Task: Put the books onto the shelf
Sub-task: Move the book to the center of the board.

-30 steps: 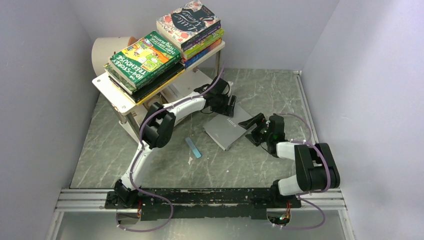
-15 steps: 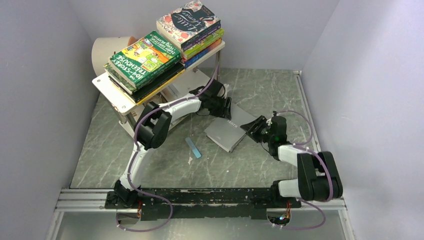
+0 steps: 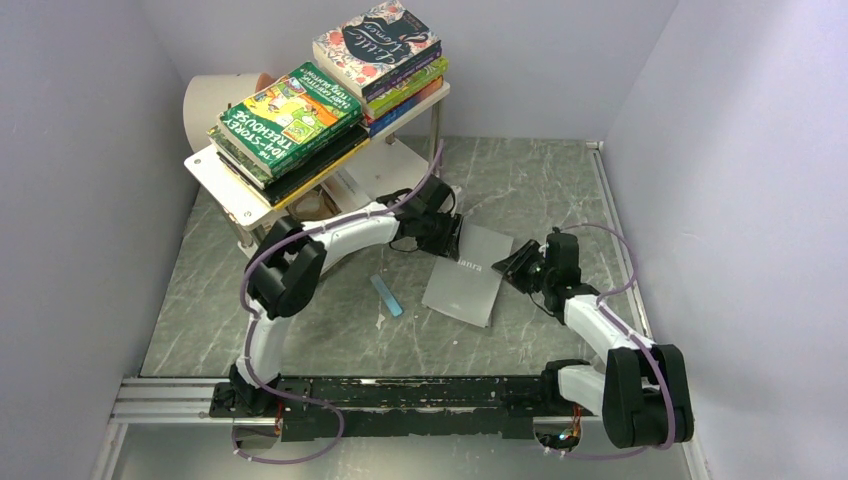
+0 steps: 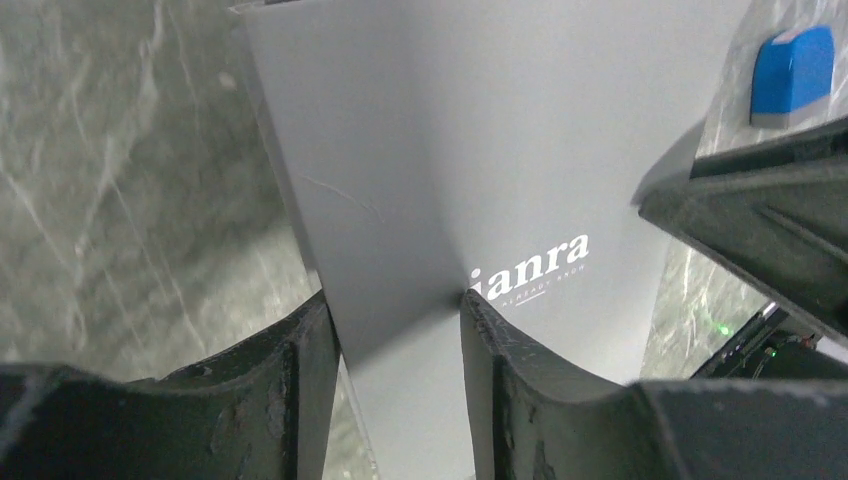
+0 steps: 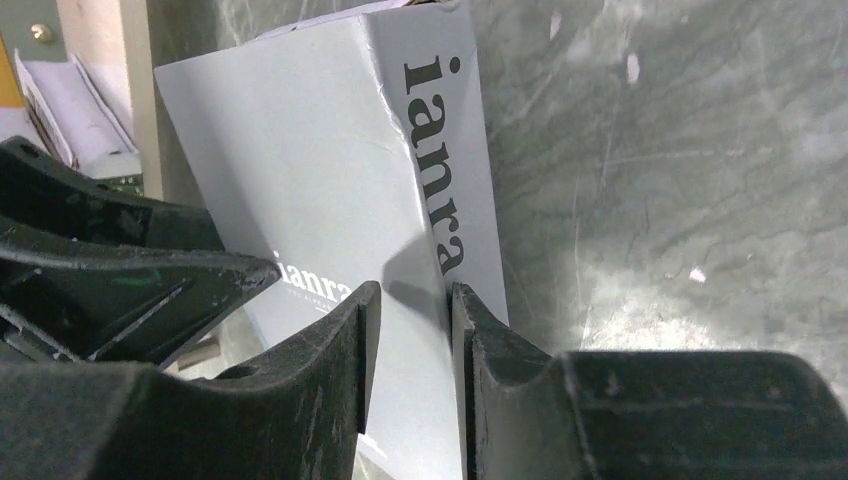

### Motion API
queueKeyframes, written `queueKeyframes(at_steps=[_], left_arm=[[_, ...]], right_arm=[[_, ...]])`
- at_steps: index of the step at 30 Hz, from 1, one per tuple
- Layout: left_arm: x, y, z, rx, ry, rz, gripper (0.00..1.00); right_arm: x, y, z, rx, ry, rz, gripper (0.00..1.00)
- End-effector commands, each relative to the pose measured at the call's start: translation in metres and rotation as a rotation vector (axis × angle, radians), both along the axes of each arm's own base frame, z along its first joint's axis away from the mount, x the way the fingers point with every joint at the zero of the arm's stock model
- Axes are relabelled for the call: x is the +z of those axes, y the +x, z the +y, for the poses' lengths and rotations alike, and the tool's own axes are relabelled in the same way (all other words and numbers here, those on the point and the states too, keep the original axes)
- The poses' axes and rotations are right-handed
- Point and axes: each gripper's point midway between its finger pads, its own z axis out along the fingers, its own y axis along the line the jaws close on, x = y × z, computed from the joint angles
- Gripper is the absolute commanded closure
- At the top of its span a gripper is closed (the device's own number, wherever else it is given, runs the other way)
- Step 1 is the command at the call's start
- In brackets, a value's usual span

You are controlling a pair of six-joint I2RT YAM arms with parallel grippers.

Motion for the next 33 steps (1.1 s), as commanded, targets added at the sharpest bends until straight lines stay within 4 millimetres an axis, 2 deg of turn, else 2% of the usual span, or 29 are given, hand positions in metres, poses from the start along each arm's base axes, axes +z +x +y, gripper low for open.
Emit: queueKeyframes(at_steps=[1, 10, 13, 18, 21, 27, 33], left_arm=[[0.041, -0.046, -0.026, -0.068, -0.100, -0.003, 0.56], [0.061, -0.066, 0.000, -0.021, -0.023, -0.061, 0.56], [0.056, -0.072, 0.017, 0.011, 0.026, -0.067, 0.54], [0.040, -0.079, 0.053, 0.080, 0.113, -0.078, 0.52], [0.036, -0.080, 0.068, 0.117, 0.145, -0.097, 0.44], [0.028, -0.075, 0.099, 0.238, 0.225, -0.134, 0.18], [0.036, -0.072, 0.119, 0.359, 0.208, -0.163, 0.10]], right_arm=[[0.020, -0.013, 0.031, 0.111, 0.151, -0.034, 0.65], [0.024, -0.030, 0.057, 0.179, 0.235, -0.018, 0.63], [0.021, -0.035, 0.070, 0.209, 0.240, -0.006, 0.62], [0.012, -0.036, 0.079, 0.217, 0.201, 0.008, 0.60], [0.005, -0.034, 0.079, 0.223, 0.156, 0.016, 0.59], [-0.008, -0.031, 0.081, 0.262, 0.087, 0.033, 0.55], [-0.013, -0.029, 0.081, 0.273, 0.056, 0.038, 0.55]])
